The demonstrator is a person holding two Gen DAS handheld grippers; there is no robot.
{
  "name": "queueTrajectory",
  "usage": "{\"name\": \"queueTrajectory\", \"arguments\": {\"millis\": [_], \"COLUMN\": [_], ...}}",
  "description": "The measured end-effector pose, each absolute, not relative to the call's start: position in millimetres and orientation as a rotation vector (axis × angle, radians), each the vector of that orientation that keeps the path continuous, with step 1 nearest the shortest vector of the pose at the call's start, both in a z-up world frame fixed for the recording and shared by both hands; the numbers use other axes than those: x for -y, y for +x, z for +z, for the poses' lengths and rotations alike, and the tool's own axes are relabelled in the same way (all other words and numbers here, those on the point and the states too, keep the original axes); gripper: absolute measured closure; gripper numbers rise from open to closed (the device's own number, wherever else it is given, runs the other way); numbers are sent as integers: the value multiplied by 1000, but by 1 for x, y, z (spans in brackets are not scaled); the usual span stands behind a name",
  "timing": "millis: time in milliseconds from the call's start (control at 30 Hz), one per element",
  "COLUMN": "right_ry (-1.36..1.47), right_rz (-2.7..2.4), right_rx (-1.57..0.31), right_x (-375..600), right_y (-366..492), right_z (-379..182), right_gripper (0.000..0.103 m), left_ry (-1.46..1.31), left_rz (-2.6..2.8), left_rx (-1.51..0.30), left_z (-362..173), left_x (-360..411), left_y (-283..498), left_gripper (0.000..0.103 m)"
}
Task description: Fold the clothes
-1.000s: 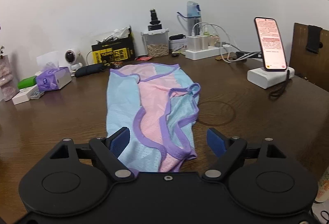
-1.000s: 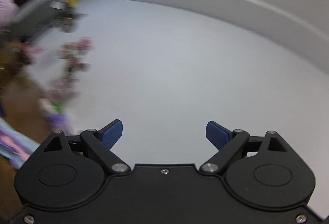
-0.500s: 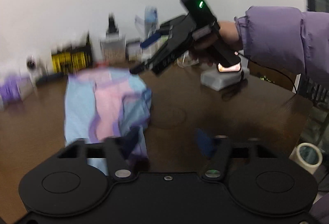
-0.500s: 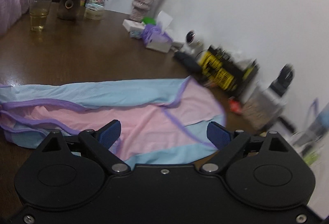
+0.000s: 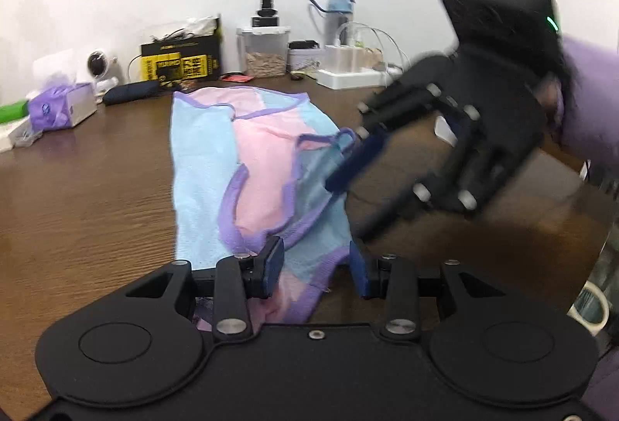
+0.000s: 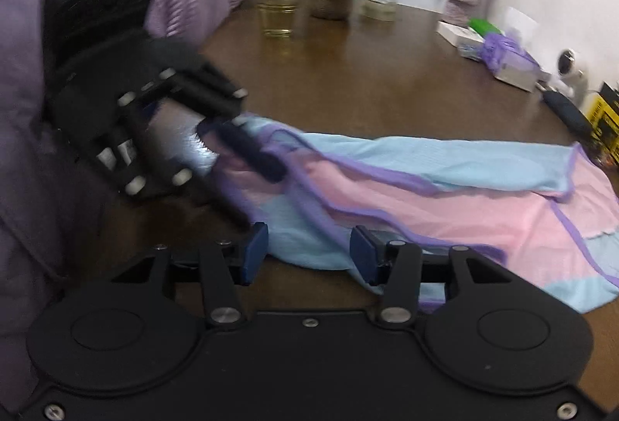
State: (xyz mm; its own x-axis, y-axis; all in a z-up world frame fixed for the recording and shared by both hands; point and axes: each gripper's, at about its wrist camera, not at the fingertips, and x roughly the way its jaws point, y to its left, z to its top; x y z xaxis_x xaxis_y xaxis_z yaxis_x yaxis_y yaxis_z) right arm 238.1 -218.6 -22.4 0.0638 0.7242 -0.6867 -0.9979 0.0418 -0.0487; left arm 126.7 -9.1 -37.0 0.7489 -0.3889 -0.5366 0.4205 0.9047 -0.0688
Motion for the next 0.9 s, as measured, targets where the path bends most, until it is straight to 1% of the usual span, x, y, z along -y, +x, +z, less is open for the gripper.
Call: {"name": "queueTrajectory", "arguments": {"millis": [33,67,133,200,233,267,367,500,533,567,600,667,733,800,867,900], "right_ry": [-610,-617,-640,-682,-717,-720,-736,-726,-716,-690,-661,-644,-644,-637,-622,-605], "right_rz": [1438,1440,1437,1410,1376,1359,1295,1276,1269,1284,1302,1354,1350,1280,1157,1080], "right_rx": [-560,-551,-533,-517,-507,-496,-484,-524,-534,-566,-602,-636,-610,-566,-508,-486], "right_x": [220,221,218,212,208,208,214,240,247,252,257,264,274,281,289,291], "right_y": [234,229,222,216,213,211,205,186,181,179,176,169,162,169,184,196], "right_z": [-23,-24,-28,-35,-41,-41,-40,-33,-31,-30,-28,-24,-12,0,15,22], "right_gripper": [57,58,60,67,79,89,93,94,94,89,89,77,77,72,57,51], "left_ry": [40,30,18,13,14,15,32,82,83,81,87,114,139,182,220,231], "left_rz": [-455,-455,-434,-405,-386,-367,-399,-469,-481,-508,-538,-557,-555,-558,-573,-570], "left_rx": [-571,-559,-544,-535,-534,-533,-512,-508,-514,-529,-550,-575,-601,-585,-559,-553], "left_z": [-35,-33,-30,-27,-24,-22,-15,-11,-12,-14,-17,-23,-28,-28,-28,-29], "left_x": [3,-5,-15,-20,-22,-23,-16,4,8,14,21,33,44,56,65,69], "left_y": [126,124,122,123,124,125,116,104,104,102,101,101,103,102,100,101], "left_gripper": [60,53,48,47,47,47,46,43,43,41,40,38,38,38,36,35]}}
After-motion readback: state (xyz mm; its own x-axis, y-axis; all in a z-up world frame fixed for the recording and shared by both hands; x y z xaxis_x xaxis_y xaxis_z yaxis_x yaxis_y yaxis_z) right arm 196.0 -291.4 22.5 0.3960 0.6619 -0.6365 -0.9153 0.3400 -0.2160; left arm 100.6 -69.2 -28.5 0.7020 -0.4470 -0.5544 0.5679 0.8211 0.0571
